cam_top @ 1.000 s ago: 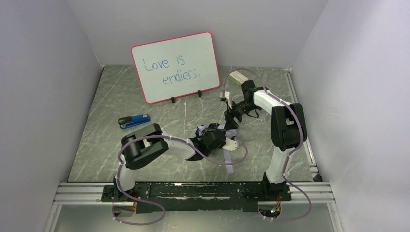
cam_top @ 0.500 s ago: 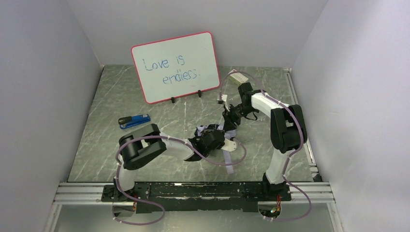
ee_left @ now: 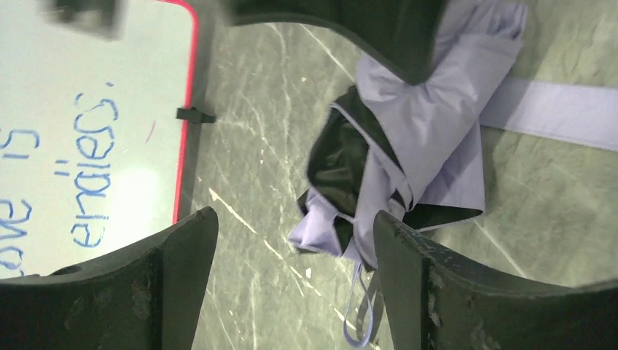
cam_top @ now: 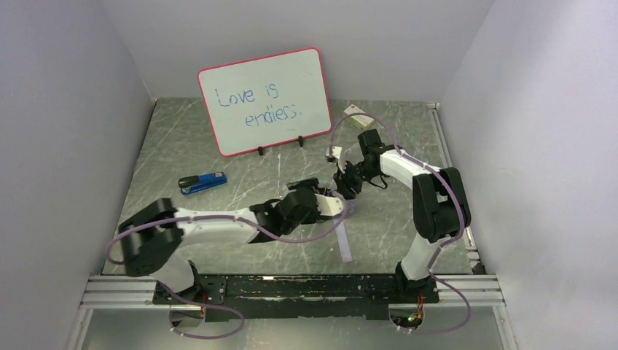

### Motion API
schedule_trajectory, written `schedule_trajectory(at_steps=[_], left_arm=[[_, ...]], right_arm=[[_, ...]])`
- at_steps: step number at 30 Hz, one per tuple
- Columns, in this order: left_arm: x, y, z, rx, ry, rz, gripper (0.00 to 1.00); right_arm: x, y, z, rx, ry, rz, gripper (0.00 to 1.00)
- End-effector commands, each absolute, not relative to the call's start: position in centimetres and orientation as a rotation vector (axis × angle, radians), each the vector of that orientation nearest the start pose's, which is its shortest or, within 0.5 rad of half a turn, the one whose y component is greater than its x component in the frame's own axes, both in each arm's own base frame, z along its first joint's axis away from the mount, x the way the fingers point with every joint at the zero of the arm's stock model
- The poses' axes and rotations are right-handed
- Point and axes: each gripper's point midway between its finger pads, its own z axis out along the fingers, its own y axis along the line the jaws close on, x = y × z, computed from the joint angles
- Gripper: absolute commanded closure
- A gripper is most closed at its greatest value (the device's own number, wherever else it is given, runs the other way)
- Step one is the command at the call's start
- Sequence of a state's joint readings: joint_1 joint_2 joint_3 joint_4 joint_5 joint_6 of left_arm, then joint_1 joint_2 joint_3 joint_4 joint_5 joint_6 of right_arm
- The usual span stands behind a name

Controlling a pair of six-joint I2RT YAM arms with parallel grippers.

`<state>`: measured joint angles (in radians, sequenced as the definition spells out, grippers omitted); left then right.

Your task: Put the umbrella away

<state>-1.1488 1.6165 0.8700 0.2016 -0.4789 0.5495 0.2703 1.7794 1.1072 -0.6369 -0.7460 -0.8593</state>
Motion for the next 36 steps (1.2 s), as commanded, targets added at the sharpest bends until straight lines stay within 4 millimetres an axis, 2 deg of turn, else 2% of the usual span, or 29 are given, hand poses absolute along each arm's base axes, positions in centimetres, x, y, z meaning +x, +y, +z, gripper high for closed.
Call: schedule_trajectory(at_steps=[1, 3, 5, 6, 10, 12, 16, 20, 24, 27, 31, 36], left_arm=[[24.5, -32.9, 14.4, 1.161, 1.612, -0.062, 0.20], [23.9, -31.6, 16.2, 1.097, 1.615, -0.135, 0.25], [23.5, -30.3, 17.9, 1.061, 1.607, -0.235, 0.38], [24.1, -29.3, 18.7, 1.006, 1.618, -0.279, 0.39], [27.1, -25.1, 21.2, 0.779, 1.664, -0.397, 0.35], [28.3, -24.3, 21.7, 0.758, 1.659, -0.430, 0.33], [30.4, -25.4, 22.4, 0.799, 1.643, -0.499, 0.27], [33.1, -26.5, 22.7, 0.825, 1.642, -0.513, 0.25], [35.3, -27.3, 21.8, 0.901, 1.649, -0.560, 0.25], [36.6, -27.7, 20.8, 0.869, 1.665, -0.589, 0.25], [35.5, -29.3, 19.3, 0.949, 1.594, -0.719, 0.26], [33.1, -32.4, 17.6, 1.219, 1.555, -0.961, 0.25]], right_arm=[[31.1, 14.7, -0.6, -1.558, 2.206, 0.524, 0.71], [31.1, 14.8, -0.5, -1.555, 2.197, 0.485, 0.72], [31.0, 14.9, -0.4, -1.545, 2.186, 0.435, 0.73], [30.7, 15.0, -0.4, -1.542, 2.186, 0.425, 0.73], [29.6, 15.6, -0.1, -1.559, 2.157, 0.335, 0.73], [29.0, 15.6, -0.2, -1.584, 2.152, 0.272, 0.74], [27.9, 15.4, -0.4, -1.607, 2.135, 0.164, 0.77], [26.8, 15.8, -0.1, -1.594, 2.077, 0.053, 0.79], [24.6, 15.9, -0.7, -1.618, 2.024, 0.009, 0.79], [23.4, 15.7, -1.0, -1.623, 2.011, -0.021, 0.80], [22.3, 15.1, -1.4, -1.668, 1.987, -0.070, 0.81], [21.8, 15.2, -1.2, -1.699, 1.951, -0.096, 0.82]])
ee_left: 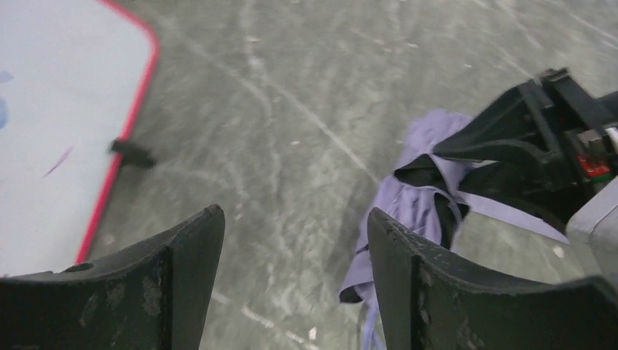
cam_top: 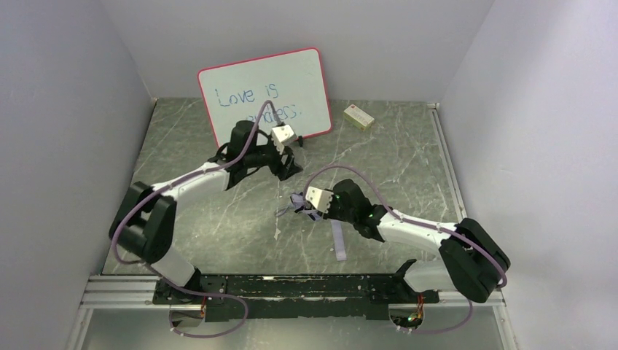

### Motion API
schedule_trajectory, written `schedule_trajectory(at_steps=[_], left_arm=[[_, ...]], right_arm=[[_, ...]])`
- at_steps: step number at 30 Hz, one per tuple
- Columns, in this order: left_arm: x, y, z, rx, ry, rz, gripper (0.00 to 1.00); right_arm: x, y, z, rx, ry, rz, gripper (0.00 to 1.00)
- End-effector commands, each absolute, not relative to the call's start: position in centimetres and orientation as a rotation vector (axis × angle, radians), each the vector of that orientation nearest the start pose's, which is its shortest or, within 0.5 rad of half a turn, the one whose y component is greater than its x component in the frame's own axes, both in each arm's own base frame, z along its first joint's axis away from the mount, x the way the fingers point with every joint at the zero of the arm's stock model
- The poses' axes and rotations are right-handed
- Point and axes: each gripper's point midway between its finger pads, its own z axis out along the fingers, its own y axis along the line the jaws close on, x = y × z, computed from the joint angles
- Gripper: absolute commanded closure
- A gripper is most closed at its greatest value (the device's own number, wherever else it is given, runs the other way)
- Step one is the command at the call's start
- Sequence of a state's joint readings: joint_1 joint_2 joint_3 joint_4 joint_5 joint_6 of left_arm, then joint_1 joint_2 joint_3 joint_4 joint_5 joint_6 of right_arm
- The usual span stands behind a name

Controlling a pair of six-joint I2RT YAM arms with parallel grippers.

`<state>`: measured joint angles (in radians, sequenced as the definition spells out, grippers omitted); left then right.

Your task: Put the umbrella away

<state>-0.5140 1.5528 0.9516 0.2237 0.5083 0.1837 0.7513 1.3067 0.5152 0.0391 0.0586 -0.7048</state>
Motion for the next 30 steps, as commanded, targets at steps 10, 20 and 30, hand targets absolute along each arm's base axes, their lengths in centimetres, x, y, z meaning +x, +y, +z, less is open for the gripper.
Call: schedule_trajectory(at_steps=[10, 20, 30], left_arm=[[31.5, -34.2, 9.9, 1.537, 1.792, -1.088, 0.26], [26.1, -36.1, 6.0, 1.720, 1.873, -1.291, 0.27], [26.5, -35.8, 3.6, 1.745, 1.960, -1.162, 0.27]], right_arm=[[20.1, 14.9, -2.3, -1.836, 1.900, -0.167, 0.83], [20.5, 14.1, -2.1, -1.850, 1.857, -0.279, 0.83], [20.4, 14.1, -2.0, -1.833, 1.854, -0.284, 0.84]])
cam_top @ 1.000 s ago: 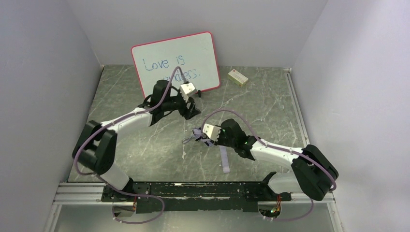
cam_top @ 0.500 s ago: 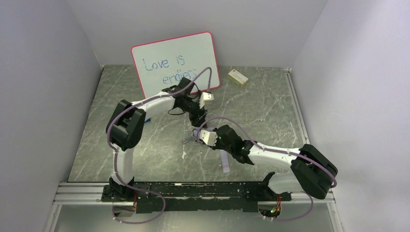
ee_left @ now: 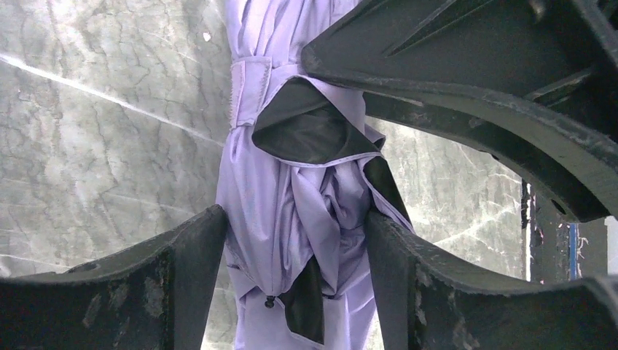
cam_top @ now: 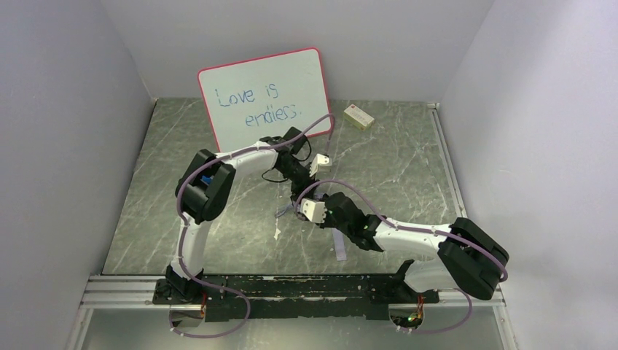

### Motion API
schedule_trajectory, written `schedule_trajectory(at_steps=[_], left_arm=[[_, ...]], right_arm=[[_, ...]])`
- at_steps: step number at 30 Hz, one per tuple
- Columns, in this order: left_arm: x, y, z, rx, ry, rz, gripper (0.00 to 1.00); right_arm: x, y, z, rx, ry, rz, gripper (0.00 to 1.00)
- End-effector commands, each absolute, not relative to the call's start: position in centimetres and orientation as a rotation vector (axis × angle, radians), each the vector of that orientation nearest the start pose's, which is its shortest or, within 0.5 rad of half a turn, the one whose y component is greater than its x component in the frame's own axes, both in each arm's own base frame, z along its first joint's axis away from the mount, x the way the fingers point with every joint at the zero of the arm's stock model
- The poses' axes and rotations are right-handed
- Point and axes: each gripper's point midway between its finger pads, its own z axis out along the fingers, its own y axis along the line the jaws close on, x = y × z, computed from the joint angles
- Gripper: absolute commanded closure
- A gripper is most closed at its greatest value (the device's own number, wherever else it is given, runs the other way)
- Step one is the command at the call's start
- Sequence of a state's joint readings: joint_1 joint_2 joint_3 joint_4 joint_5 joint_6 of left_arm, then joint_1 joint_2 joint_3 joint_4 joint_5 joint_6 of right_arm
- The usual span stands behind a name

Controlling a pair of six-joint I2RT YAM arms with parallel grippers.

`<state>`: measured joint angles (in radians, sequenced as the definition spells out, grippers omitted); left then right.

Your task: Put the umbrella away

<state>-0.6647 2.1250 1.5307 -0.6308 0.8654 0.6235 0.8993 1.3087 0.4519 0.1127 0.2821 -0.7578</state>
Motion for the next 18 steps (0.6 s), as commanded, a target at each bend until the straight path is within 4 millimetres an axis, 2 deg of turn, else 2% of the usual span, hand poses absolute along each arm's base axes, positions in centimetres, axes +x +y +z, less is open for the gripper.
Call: schedule_trajectory(at_steps=[1, 7, 10, 16, 18], left_arm=[[26.2, -35.8, 3.1, 1.759, 1.974, -1.148, 0.28], [24.3, -35.1, 0.4, 1.886, 2.034, -1.003, 0.31], [23.9, -34.9, -0.1, 1.904, 2.050, -0.988, 0.34], [23.2, -34.4, -1.8, 1.943, 2.098, -0.962, 0.54], [23.2, -34.4, -2.2, 1.961, 2.101, -0.921, 0.57]], right_arm=[[20.5, 14.2, -2.0, -1.831, 1.853, -0.287, 0.84], [20.8, 14.4, -1.6, -1.808, 1.838, -0.294, 0.84], [21.0, 14.6, -1.3, -1.789, 1.826, -0.293, 0.84], [21.7, 15.0, -0.2, -1.737, 1.797, -0.303, 0.82], [21.9, 15.2, 0.3, -1.715, 1.788, -0.300, 0.79]])
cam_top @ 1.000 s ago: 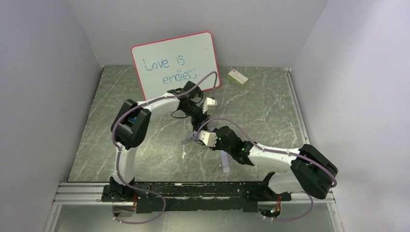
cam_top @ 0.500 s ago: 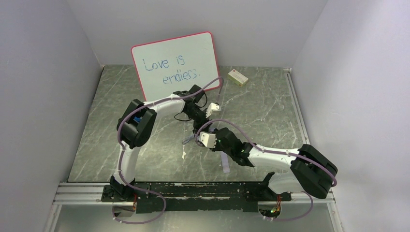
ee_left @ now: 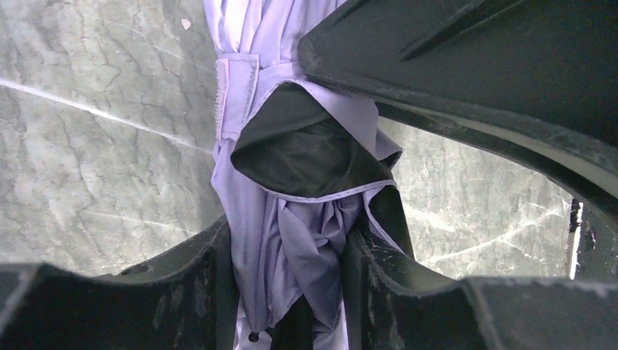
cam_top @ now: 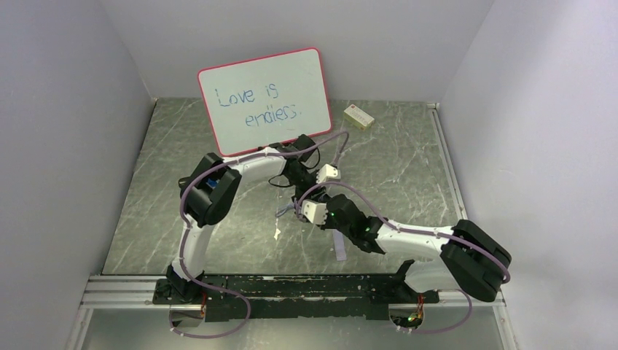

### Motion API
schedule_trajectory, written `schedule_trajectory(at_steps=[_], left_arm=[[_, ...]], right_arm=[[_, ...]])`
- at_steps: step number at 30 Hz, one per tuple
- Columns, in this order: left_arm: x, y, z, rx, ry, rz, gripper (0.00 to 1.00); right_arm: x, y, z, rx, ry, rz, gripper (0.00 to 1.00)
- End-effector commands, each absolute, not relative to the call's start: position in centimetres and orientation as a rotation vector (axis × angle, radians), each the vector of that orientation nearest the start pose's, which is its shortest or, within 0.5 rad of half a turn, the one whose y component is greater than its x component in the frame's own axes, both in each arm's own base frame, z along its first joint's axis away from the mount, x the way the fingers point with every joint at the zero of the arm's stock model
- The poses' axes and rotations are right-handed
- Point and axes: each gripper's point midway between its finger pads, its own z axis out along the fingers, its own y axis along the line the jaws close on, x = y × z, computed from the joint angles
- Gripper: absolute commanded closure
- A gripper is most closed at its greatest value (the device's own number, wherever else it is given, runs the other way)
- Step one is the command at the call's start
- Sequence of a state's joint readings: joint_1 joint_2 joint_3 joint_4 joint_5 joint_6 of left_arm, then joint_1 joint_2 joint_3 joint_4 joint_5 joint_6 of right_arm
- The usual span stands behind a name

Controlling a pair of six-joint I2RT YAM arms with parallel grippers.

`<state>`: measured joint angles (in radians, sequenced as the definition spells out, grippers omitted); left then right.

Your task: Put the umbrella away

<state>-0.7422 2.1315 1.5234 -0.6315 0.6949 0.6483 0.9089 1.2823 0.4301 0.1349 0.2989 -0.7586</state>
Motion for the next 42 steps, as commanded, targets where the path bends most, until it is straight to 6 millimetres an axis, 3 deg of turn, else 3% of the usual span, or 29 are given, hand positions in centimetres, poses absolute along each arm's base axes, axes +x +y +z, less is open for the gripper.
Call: schedule_trajectory(at_steps=[1, 4, 8, 11, 20, 23, 25, 29, 34, 37, 42], left_arm=[[23.2, -34.4, -2.4, 1.968, 2.102, -0.888, 0.57], [23.6, -34.1, -3.1, 1.982, 2.118, -0.793, 0.62], [24.3, -33.9, -3.4, 1.965, 2.126, -0.727, 0.81], [24.7, -33.8, -3.4, 1.957, 2.125, -0.689, 0.89], [26.0, -33.8, -3.1, 1.879, 2.149, -0.591, 0.95], [26.1, -34.1, -2.8, 1.840, 2.158, -0.578, 0.95], [26.9, -33.9, -2.8, 1.792, 2.166, -0.500, 0.95], [27.2, -32.8, -2.8, 1.748, 2.165, -0.402, 0.95], [26.5, -32.8, -2.6, 1.739, 2.110, -0.265, 0.95], [25.9, -33.0, -3.1, 1.741, 2.080, -0.156, 0.95], [24.4, -32.7, -4.4, 1.753, 2.046, 0.038, 0.95]], right_arm=[[22.0, 15.3, 0.7, -1.703, 1.780, -0.297, 0.76], [22.2, 15.7, 1.9, -1.651, 1.764, -0.280, 0.69], [22.4, 16.1, 3.5, -1.575, 1.745, -0.247, 0.55], [22.6, 17.0, 5.6, -1.492, 1.700, -0.191, 0.48], [22.1, 18.8, 16.9, -1.033, 1.510, 0.101, 0.45], [22.5, 17.3, 21.1, -0.701, 1.487, 0.189, 0.45], [22.6, 16.0, 22.6, -0.485, 1.500, 0.252, 0.47], [22.8, 13.5, 23.2, -0.108, 1.567, 0.349, 0.51], [22.8, 11.4, 21.4, 0.176, 1.671, 0.358, 0.55], [22.8, 10.9, 20.5, 0.261, 1.738, 0.329, 0.55], [23.1, 11.0, 18.6, 0.228, 1.885, 0.178, 0.52]])
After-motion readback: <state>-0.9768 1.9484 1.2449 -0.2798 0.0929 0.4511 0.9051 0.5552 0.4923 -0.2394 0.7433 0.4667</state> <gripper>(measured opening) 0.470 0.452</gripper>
